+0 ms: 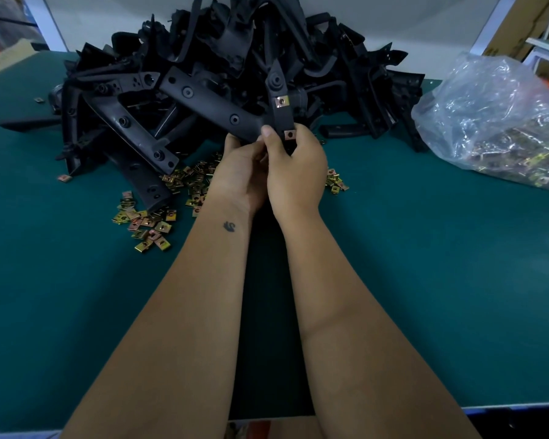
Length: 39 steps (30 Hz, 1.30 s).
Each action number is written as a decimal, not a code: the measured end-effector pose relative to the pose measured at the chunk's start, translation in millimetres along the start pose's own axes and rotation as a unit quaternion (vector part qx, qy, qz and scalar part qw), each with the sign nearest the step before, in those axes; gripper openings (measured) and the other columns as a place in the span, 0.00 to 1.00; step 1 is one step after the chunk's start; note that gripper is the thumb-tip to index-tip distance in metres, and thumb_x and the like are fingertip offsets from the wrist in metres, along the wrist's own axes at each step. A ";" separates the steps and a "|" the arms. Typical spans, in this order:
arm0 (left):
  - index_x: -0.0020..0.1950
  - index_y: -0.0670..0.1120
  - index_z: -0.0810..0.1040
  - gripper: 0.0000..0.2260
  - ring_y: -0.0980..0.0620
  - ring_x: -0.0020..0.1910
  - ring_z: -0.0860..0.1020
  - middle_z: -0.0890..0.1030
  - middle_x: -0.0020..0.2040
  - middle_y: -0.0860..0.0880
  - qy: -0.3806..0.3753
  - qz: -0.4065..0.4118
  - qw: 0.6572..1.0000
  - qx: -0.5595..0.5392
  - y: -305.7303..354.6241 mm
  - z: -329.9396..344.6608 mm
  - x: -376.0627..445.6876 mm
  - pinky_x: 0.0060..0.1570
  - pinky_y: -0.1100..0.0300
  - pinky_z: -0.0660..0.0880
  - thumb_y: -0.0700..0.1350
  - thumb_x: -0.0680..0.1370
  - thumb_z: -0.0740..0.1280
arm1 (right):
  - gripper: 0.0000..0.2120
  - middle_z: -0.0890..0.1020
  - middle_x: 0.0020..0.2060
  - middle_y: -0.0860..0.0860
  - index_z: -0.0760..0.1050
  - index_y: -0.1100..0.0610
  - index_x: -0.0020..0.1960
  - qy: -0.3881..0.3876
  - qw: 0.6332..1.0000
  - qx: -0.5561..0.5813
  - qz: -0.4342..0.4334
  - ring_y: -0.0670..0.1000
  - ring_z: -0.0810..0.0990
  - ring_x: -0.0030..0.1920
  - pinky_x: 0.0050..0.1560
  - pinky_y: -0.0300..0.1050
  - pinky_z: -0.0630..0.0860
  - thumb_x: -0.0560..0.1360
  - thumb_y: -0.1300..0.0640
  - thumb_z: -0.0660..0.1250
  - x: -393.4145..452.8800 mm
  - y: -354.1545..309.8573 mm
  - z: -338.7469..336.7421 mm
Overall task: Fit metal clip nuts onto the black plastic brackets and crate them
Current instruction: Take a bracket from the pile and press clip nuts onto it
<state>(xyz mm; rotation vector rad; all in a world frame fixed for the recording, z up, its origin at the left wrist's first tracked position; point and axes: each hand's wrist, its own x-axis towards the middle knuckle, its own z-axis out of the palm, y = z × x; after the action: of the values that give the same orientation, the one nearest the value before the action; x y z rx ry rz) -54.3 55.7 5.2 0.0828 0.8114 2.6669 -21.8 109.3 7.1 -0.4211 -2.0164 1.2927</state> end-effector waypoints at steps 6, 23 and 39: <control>0.64 0.48 0.73 0.17 0.51 0.41 0.86 0.86 0.42 0.47 -0.003 0.003 1.000 -0.001 -0.9 -0.4 1.4 0.36 0.60 0.80 0.30 0.81 0.58 | 0.15 0.82 0.50 0.51 0.79 0.60 0.56 -0.007 1.000 -0.013 -0.003 0.51 0.78 0.53 0.53 0.50 0.75 0.79 0.48 0.65 0.1 0.3 -0.1; 0.71 0.48 0.71 0.21 0.52 0.42 0.83 0.83 0.45 0.47 0.053 -0.019 0.998 -0.011 -0.4 9.7 -6.7 0.35 0.61 0.81 0.31 0.82 0.57 | 0.13 0.75 0.39 0.41 0.70 0.53 0.45 0.096 0.995 0.021 -0.035 0.36 0.72 0.39 0.40 0.24 0.65 0.71 0.54 0.75 -1.5 -0.9 -1.3; 0.71 0.44 0.71 0.16 0.47 0.55 0.81 0.80 0.63 0.41 0.082 -0.006 0.996 0.022 -1.7 10.1 -6.5 0.49 0.57 0.80 0.39 0.83 0.61 | 0.11 0.76 0.41 0.41 0.71 0.51 0.46 0.092 0.995 0.041 -0.022 0.37 0.73 0.42 0.42 0.24 0.66 0.73 0.53 0.73 -0.1 -3.9 -2.5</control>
<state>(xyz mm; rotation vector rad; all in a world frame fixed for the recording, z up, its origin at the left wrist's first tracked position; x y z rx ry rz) -46.1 60.2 13.0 -0.1310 0.9174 2.6722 -19.6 109.1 11.1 -0.4376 -1.8032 1.2566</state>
